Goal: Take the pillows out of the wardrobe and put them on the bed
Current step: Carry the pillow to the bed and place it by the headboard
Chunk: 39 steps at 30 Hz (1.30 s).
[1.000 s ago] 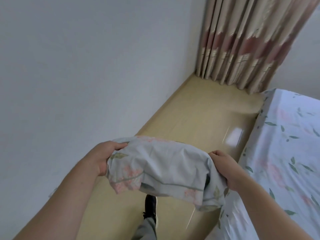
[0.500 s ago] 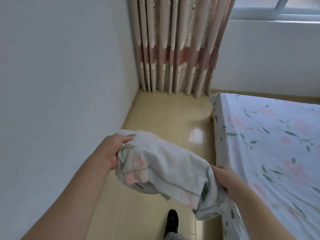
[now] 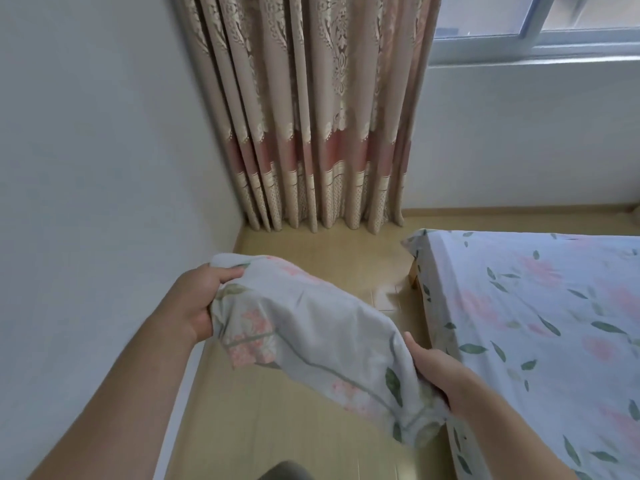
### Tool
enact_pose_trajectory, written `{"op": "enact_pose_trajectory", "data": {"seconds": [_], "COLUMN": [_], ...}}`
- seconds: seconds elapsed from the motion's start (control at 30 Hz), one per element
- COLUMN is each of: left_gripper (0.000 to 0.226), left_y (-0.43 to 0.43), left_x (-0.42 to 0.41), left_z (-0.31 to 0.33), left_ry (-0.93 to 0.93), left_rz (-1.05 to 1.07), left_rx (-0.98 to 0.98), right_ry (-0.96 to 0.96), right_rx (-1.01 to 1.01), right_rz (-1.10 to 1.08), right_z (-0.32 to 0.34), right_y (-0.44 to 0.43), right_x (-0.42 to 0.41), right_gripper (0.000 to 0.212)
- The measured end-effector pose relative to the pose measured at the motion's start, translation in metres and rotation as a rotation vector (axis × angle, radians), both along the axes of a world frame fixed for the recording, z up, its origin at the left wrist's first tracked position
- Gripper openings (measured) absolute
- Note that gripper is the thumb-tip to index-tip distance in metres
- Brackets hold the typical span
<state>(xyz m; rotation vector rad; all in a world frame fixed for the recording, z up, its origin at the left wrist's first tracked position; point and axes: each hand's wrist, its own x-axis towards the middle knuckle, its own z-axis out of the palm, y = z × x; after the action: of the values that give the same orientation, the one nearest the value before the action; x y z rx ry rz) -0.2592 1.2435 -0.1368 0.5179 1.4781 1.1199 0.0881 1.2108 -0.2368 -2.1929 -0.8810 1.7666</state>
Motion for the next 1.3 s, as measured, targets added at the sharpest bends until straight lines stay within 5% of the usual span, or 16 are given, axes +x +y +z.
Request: {"op": "enact_pose_trajectory", "data": {"seconds": [0.17, 0.33, 0.57, 0.8, 1.0, 1.3], "left_gripper": [0.020, 0.028, 0.028, 0.026, 0.031, 0.035], "left_y": [0.137, 0.280, 0.460, 0.630, 0.765, 0.932], "left_x": [0.000, -0.009, 0.013, 0.094, 0.170, 0.307], "left_z": [-0.007, -0.030, -0.022, -0.027, -0.033, -0.003], "left_ry": [-0.014, -0.048, -0.069, -0.109, -0.103, -0.281], "left_rz": [-0.035, -0.112, -0.334, -0.521, -0.591, -0.753], "left_rx": [0.030, -0.036, -0.147, -0.167, -0.205, -0.179], "right_ry": [0.090, 0.176, 0.062, -0.030, 0.047, -0.110], "right_rx": [-0.058, 0.047, 0.126, 0.265, 0.369, 0.548], "right_rz": [-0.017, -0.126, -0.477, -0.541, -0.797, -0.977], "right_z": [0.000, 0.012, 0.009, 0.002, 0.010, 0.046], "right_y": [0.124, 0.253, 0.408, 0.530, 0.643, 0.796], "right_x": [-0.011, -0.026, -0.005, 0.058, 0.116, 0.221], "right_gripper": [0.095, 0.048, 0.037, 0.008, 0.023, 0.054]}}
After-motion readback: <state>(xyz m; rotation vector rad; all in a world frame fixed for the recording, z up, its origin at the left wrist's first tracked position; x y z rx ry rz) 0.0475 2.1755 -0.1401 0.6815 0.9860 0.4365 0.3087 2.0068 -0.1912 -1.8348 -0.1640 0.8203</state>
